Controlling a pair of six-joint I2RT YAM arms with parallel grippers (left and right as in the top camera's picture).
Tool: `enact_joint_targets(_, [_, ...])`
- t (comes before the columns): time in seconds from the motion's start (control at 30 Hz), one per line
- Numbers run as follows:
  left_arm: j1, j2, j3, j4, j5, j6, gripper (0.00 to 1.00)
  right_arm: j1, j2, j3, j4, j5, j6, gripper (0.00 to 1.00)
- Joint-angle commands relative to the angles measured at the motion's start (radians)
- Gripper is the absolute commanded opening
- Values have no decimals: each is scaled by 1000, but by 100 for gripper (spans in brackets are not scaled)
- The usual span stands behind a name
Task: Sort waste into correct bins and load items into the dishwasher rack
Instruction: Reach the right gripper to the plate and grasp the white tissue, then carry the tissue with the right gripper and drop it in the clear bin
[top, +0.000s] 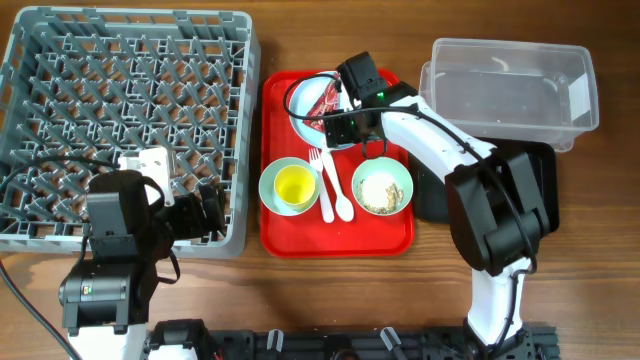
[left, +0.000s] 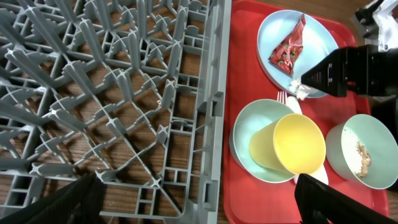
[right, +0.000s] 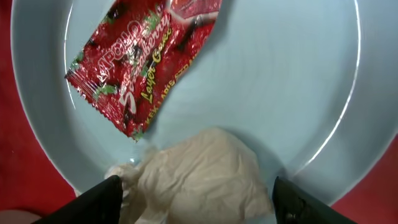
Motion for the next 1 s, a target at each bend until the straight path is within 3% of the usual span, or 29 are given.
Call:
enact_joint_targets(0.0, [-2,-3,21,1,12,-9,100,1,21,16,-22,0,1,72])
enact_joint_targets(0.5, [-2,-3,21,2,11,-9,100,-6,-29,17,-30,-6,-1,13])
enact_joint_targets(0.7, [-2,-3,21,2,11,-9,100,-52,-172,17,-31,27,-3,5])
enact_joint_targets(0.97, [-2,-3,21,2,12,-9,100,-219,-378,17,-13,159,-2,8])
